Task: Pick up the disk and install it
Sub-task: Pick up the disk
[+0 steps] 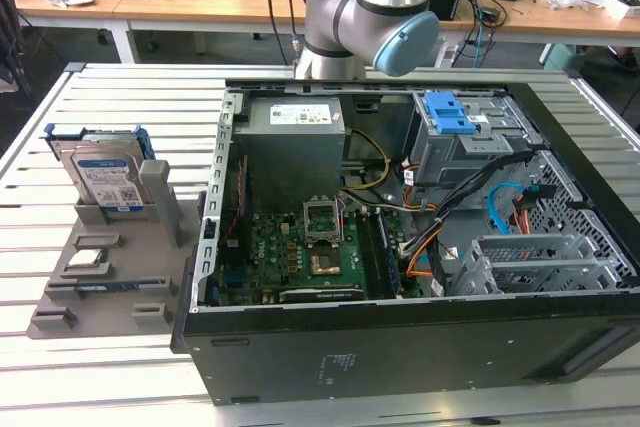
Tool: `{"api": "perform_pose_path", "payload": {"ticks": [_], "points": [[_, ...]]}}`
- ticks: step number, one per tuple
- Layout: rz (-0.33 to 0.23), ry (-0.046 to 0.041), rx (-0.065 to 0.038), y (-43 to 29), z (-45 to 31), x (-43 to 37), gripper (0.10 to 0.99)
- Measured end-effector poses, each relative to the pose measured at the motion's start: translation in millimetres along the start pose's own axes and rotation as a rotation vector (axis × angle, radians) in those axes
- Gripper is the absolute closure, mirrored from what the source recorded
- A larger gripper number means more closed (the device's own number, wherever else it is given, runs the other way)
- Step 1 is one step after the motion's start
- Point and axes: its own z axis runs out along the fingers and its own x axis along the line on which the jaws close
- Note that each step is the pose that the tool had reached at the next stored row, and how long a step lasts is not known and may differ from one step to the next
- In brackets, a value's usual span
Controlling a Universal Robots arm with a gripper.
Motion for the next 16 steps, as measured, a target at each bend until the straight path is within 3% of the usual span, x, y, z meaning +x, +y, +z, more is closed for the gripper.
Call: {"api": "perform_pose_path", "payload": {"ticks": [7,16], "points": [[0.007,-0.0002,0.0,0.0,0.0,0.0,0.98],[0.164,-0.0073,0.004,0.0,0.5,0.0,0.98]]}}
